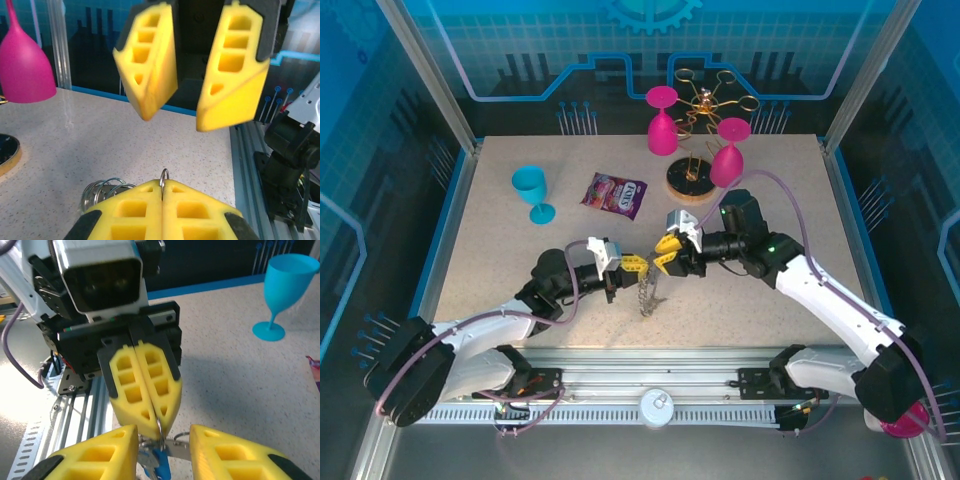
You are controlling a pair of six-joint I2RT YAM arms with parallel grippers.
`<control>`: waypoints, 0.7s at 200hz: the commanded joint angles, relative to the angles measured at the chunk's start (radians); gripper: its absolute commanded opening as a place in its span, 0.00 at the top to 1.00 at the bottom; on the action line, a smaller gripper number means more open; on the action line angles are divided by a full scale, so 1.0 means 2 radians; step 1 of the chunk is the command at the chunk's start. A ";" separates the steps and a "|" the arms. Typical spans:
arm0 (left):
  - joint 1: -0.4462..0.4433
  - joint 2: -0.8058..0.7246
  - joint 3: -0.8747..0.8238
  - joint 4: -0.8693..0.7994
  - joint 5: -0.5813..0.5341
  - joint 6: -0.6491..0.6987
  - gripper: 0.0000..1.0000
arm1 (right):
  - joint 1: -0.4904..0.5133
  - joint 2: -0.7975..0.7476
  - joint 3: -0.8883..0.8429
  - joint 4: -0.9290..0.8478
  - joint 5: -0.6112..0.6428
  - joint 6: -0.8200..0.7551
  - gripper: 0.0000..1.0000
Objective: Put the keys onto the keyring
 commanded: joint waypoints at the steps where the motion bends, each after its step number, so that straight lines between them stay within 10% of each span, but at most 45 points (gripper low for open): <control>1: 0.000 -0.002 0.008 0.059 0.033 0.019 1.00 | -0.003 0.014 0.006 0.005 -0.032 -0.005 0.69; 140: 0.000 0.006 0.021 0.069 0.045 0.011 1.00 | 0.010 0.038 0.009 -0.044 -0.027 -0.049 0.76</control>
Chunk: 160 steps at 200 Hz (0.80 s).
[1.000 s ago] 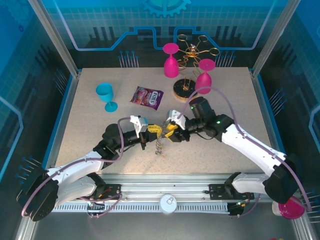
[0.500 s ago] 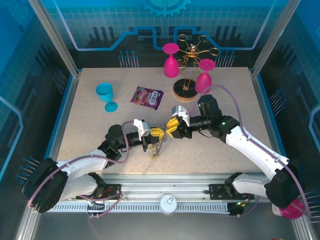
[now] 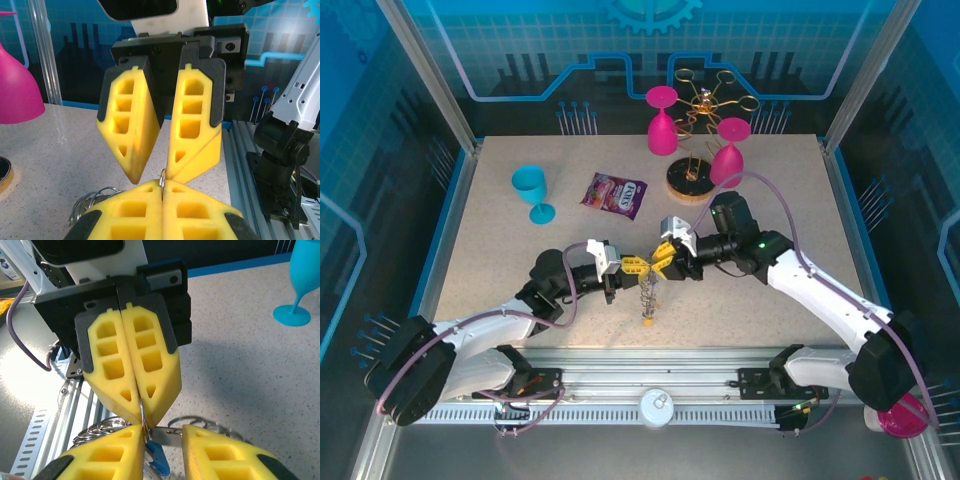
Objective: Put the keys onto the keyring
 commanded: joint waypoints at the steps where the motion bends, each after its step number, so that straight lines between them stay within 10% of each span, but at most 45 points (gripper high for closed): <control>1: 0.000 0.004 0.021 0.045 0.020 -0.002 1.00 | 0.005 0.007 0.009 -0.016 -0.016 -0.012 0.77; 84: -0.001 0.025 0.030 0.045 0.022 -0.008 1.00 | 0.008 0.010 0.013 0.023 -0.043 0.008 1.00; 160: 0.000 -0.016 0.072 -0.157 -0.029 0.062 0.87 | 0.009 0.026 0.067 -0.096 0.015 -0.044 1.00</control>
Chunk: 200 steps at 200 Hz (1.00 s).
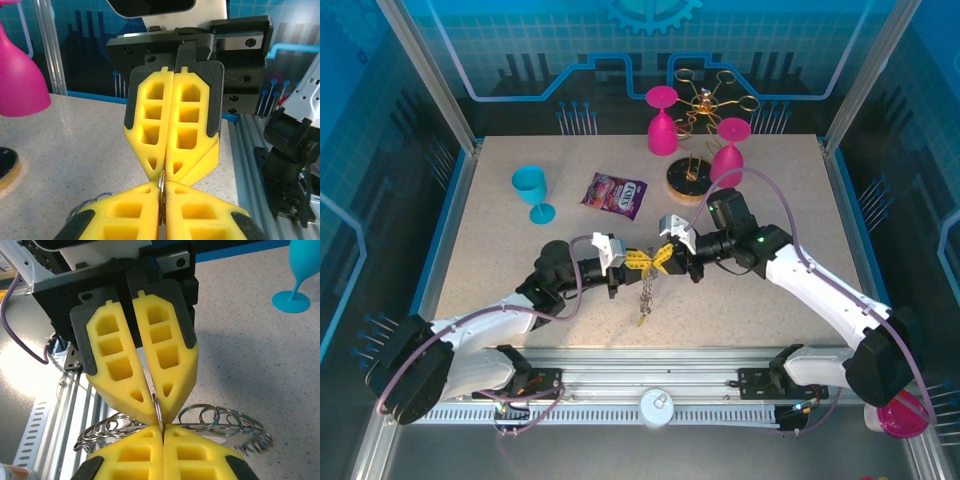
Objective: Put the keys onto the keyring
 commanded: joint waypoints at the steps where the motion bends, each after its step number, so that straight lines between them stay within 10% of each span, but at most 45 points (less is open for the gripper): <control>1: -0.003 -0.017 0.030 -0.075 -0.019 0.040 0.87 | 0.009 0.012 0.033 -0.044 -0.002 -0.026 1.00; 158: -0.002 -0.024 0.078 -0.231 -0.022 0.121 1.00 | 0.049 0.053 0.148 -0.171 0.073 -0.063 1.00; 174: -0.002 -0.035 0.056 -0.165 -0.031 0.087 1.00 | 0.030 0.024 0.110 -0.123 0.064 -0.028 0.73; 200: -0.001 -0.048 0.029 -0.073 -0.026 0.032 1.00 | 0.004 -0.017 0.043 -0.044 0.033 0.018 0.70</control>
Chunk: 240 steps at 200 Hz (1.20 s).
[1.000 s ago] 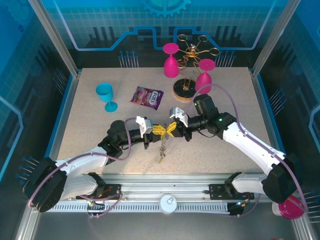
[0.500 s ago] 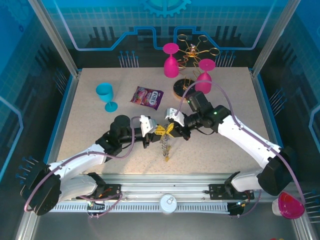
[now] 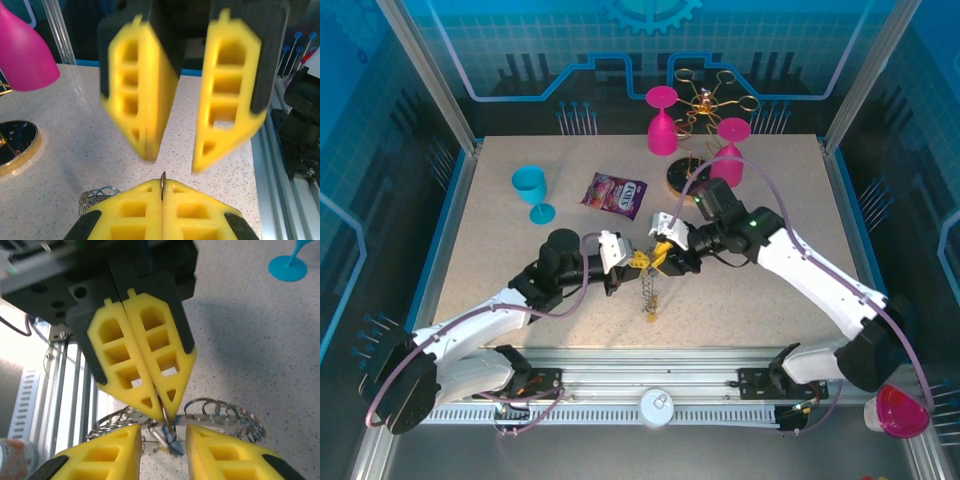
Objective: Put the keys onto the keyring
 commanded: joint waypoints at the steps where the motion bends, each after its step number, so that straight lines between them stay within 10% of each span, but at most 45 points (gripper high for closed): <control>1: -0.001 -0.019 -0.021 0.108 -0.002 -0.054 1.00 | -0.021 -0.044 -0.045 0.080 -0.047 0.054 0.70; 135: 0.002 -0.002 -0.044 0.228 0.043 -0.148 1.00 | -0.033 -0.063 -0.109 0.201 -0.115 0.117 0.70; 189: 0.001 0.007 -0.040 0.236 0.053 -0.156 1.00 | -0.035 -0.061 -0.112 0.207 -0.137 0.118 0.91; 240: 0.001 0.011 -0.040 0.218 0.051 -0.148 1.00 | -0.036 -0.060 -0.120 0.255 -0.165 0.146 0.81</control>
